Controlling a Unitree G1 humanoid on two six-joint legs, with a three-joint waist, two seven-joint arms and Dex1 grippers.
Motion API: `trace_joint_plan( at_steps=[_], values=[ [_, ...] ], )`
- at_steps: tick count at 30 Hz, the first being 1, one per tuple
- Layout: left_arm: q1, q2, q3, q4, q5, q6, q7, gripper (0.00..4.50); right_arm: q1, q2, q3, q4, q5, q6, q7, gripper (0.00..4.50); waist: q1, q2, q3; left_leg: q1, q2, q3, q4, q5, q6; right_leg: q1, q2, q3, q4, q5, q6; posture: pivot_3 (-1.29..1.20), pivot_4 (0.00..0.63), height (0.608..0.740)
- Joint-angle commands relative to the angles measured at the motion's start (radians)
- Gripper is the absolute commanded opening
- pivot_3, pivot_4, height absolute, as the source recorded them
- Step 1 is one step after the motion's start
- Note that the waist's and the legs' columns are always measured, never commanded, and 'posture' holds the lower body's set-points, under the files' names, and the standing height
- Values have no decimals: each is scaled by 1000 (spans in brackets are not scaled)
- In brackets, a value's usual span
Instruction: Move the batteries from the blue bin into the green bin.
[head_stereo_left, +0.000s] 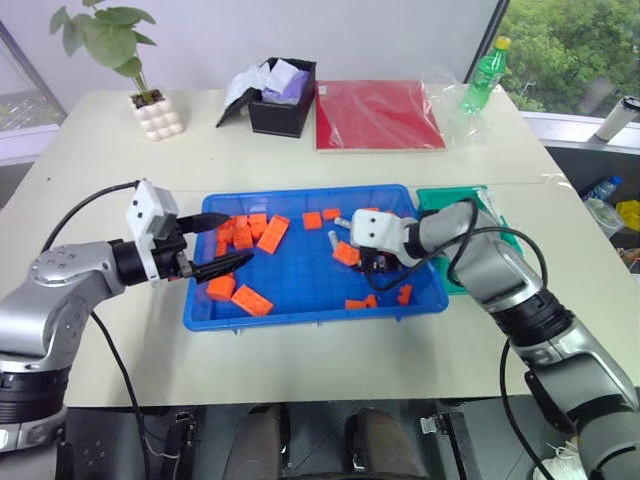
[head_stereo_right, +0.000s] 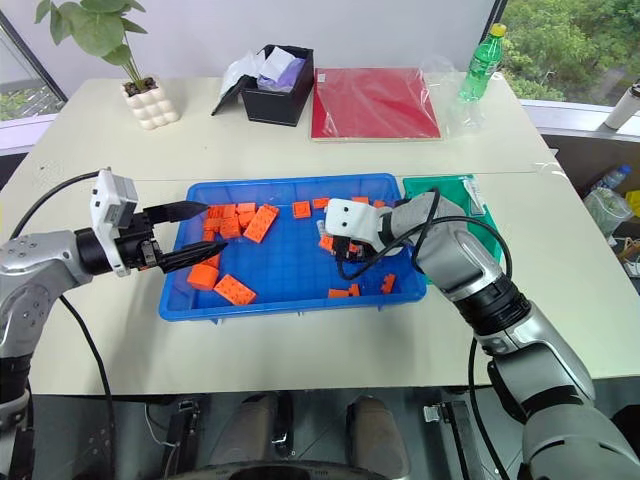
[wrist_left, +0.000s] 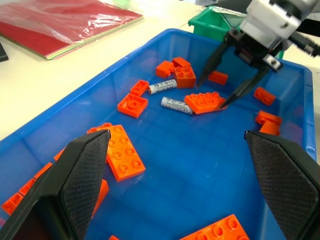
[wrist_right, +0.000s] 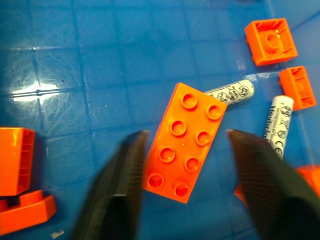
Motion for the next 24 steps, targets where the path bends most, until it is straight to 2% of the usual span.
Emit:
trace_joint_plan(
  at_steps=[1, 8, 23, 24],
  values=[
    [-1, 4, 18, -19, -1, -15, 6, 4500, -32, 19, -58, -63, 60, 117, 4, 3608, 0, 0, 0, 0, 0, 0, 0, 0, 0, 0, 0, 0, 0, 0, 0, 0, 150, 740],
    [-2, 2, 15, -21, -2, -16, 10, 4500, -25, 11, -44, -26, 91, 155, -10, 3608, 0, 0, 0, 0, 0, 0, 0, 0, 0, 0, 0, 0, 0, 0, 0, 0, 150, 740],
    [-3, 13, 29, -59, -19, 1, 23, 4500, -7, 27, 16, 133, 58, 12, -57, 3608, -1, 0, 0, 0, 0, 0, 0, 0, 0, 0, 0, 0, 0, 0, 0, 0, 150, 740],
    [-3, 14, 29, -59, -18, 1, 23, 4500, -7, 28, 16, 136, 57, 10, -57, 3095, -1, 0, 0, 0, 0, 0, 0, 0, 0, 0, 0, 0, 0, 0, 0, 0, 150, 740]
  ],
)
